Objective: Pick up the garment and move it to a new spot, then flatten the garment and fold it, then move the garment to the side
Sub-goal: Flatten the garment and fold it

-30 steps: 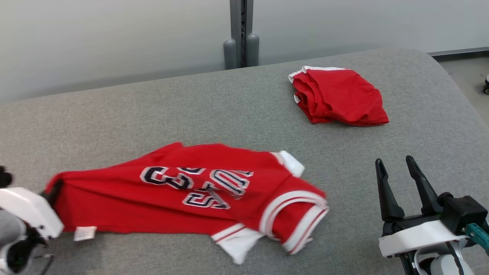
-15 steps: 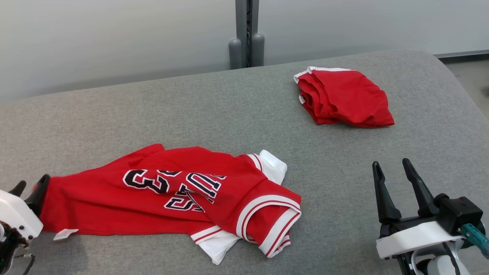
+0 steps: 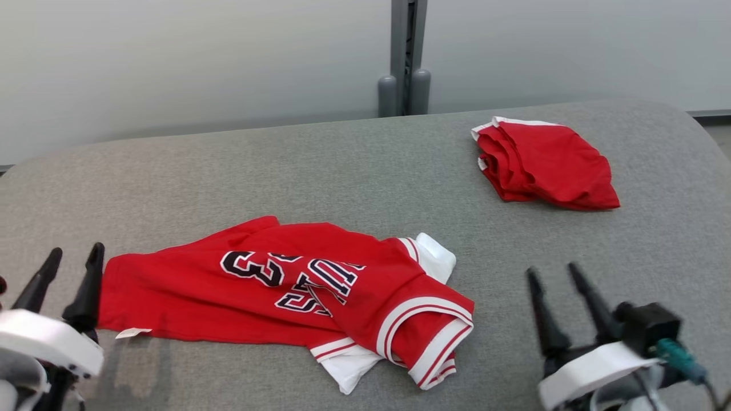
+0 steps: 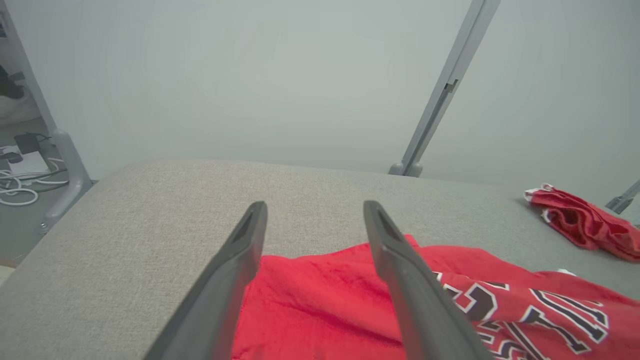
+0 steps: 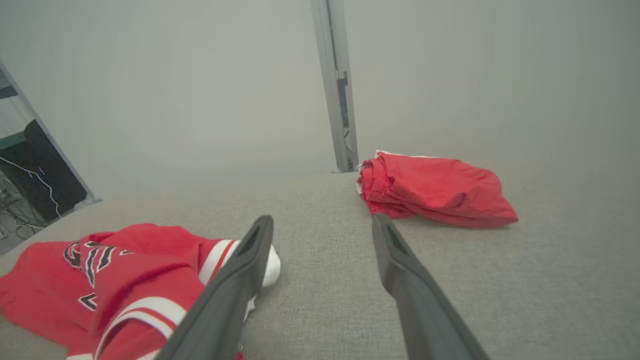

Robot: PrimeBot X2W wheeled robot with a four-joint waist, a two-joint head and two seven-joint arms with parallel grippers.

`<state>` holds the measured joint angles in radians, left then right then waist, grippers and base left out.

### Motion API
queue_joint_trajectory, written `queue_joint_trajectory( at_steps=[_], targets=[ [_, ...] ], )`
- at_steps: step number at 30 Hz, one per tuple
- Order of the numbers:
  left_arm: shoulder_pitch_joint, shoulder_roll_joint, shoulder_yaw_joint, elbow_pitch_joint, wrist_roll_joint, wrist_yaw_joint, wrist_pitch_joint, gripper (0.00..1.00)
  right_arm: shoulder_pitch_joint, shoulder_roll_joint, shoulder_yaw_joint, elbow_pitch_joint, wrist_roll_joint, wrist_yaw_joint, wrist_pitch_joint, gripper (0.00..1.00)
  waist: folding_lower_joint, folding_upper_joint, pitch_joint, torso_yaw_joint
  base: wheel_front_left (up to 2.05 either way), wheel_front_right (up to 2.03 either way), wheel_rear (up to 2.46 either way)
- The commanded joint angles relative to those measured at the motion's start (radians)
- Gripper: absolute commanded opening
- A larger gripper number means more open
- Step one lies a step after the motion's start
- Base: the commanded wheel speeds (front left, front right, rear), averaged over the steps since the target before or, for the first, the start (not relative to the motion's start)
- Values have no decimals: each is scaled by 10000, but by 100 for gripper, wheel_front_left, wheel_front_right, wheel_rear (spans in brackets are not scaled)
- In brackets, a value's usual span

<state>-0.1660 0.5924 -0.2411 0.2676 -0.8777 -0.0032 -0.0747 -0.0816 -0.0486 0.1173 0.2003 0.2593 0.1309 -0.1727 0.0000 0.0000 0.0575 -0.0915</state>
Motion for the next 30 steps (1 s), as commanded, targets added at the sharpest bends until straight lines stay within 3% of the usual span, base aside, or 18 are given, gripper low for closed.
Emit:
queue_joint_trajectory(
  at_steps=[1, 7, 13, 18, 19, 21, 22, 30],
  targets=[
    [323, -58, 43, -408, 76, 176, -216, 100, 138, -45, 311, 48, 22, 1, 272, 100, 0, 0, -36, 149, 0, 0, 0],
    [1350, -271, 68, -1670, 142, 697, -595, 100, 551, -62, 1445, 158, 1442, 1, 1459, 100, 0, 0, -110, 612, 0, 0, 0],
    [1849, -364, 60, -2204, 87, 1019, -585, 100, 881, -62, 1803, 105, 2573, 1, 2918, 100, 0, 0, -175, 1028, 0, 0, 0],
    [1994, -469, -128, -2517, 205, 1125, -539, 100, 762, -56, 2158, 73, 3274, 1, 3229, 100, 0, 0, -151, 1390, 0, 0, 0],
    [1989, -500, -166, -2581, 229, 1154, -555, 100, 707, -67, 2195, 89, 3319, 1, 3161, 79, 0, 0, -138, 1462, 0, 0, 0],
    [1991, -549, -240, -2707, 271, 1172, -577, 100, 656, -61, 2300, 133, 3311, 1, 3061, 6, 0, 0, -114, 1583, 0, 0, 0],
    [1993, -563, -272, -2751, 278, 1182, -599, 100, 641, -59, 2328, 143, 3320, 1, 2989, 0, 0, 0, -104, 1630, 0, 0, 0],
    [1986, -770, -508, -2888, 420, 1132, -760, 100, 33, -243, 2384, 37, 3333, 1, 2664, 0, 0, 0, -15, 1805, 0, 0, 0]
  ],
)
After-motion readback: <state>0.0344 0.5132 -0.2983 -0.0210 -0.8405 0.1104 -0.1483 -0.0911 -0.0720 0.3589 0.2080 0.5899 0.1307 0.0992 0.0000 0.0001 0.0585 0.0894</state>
